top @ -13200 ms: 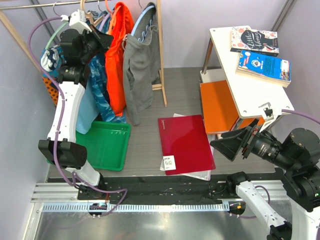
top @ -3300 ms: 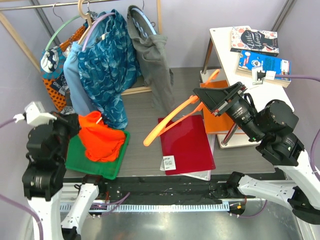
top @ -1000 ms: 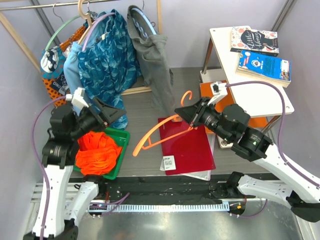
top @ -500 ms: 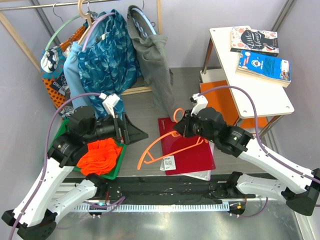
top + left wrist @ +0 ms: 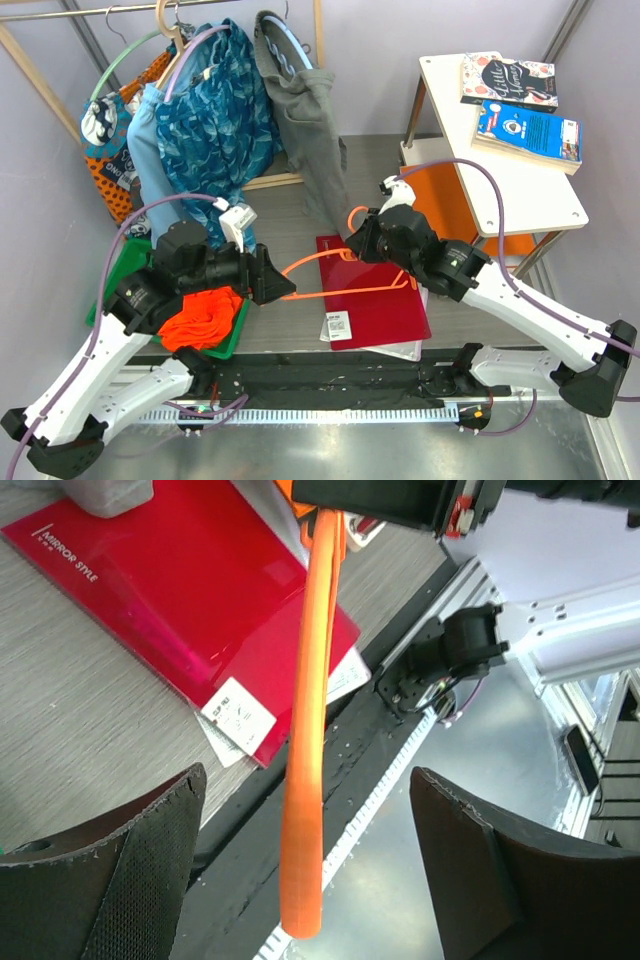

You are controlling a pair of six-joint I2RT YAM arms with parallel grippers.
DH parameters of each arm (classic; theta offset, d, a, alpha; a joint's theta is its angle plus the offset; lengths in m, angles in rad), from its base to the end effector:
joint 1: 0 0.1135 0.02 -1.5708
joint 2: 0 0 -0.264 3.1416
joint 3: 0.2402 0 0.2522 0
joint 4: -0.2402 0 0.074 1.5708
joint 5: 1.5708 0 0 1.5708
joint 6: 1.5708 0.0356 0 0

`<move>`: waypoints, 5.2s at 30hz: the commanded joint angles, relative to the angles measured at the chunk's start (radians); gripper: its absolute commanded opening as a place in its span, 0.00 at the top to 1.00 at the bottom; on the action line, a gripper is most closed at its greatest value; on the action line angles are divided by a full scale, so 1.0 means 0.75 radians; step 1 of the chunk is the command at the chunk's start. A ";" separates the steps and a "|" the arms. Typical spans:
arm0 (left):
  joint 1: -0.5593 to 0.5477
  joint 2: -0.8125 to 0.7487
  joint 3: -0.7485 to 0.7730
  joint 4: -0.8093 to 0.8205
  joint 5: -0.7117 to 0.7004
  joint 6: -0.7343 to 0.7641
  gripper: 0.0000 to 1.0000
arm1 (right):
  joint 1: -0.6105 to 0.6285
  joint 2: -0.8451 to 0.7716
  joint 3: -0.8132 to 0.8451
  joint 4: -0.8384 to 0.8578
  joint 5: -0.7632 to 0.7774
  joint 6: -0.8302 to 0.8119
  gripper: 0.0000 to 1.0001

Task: Remove the shorts from the hanger

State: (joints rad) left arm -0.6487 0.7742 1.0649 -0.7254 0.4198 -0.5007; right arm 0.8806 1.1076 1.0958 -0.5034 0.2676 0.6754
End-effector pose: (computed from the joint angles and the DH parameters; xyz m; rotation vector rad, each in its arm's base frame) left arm 0.1070 -0.0994 0.3809 0.4483 2.1121 -1.1248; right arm 0.1613 0.1806 0.3534 -0.0519 2.1359 0.6673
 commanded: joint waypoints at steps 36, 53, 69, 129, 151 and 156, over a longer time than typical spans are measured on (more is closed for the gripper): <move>-0.008 -0.259 0.274 -0.458 -0.698 -0.069 1.00 | -0.010 -0.440 -0.199 -0.055 0.065 0.094 0.00; -0.008 -0.280 0.525 -0.187 -1.247 0.045 1.00 | -0.010 -0.865 -0.477 0.070 -0.118 0.069 0.00; -0.006 0.264 0.769 0.232 -1.386 0.352 1.00 | -0.010 -0.998 -0.469 0.025 -0.064 0.151 0.03; 0.386 0.268 0.300 0.900 -1.133 0.111 1.00 | -0.010 -1.107 -0.379 -0.178 0.050 0.149 0.04; 0.388 0.402 0.329 1.012 -1.079 0.109 0.99 | -0.010 -1.107 -0.369 -0.192 0.069 0.145 0.04; 0.386 0.332 0.319 0.998 -1.030 0.101 1.00 | -0.010 -1.098 -0.385 -0.167 0.052 0.161 0.04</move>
State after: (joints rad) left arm -0.3641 1.0855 1.2781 -0.0238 -0.3805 -0.4351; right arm 0.8745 0.2726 0.8131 -0.6750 0.3088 0.7895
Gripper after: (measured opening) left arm 0.181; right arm 0.958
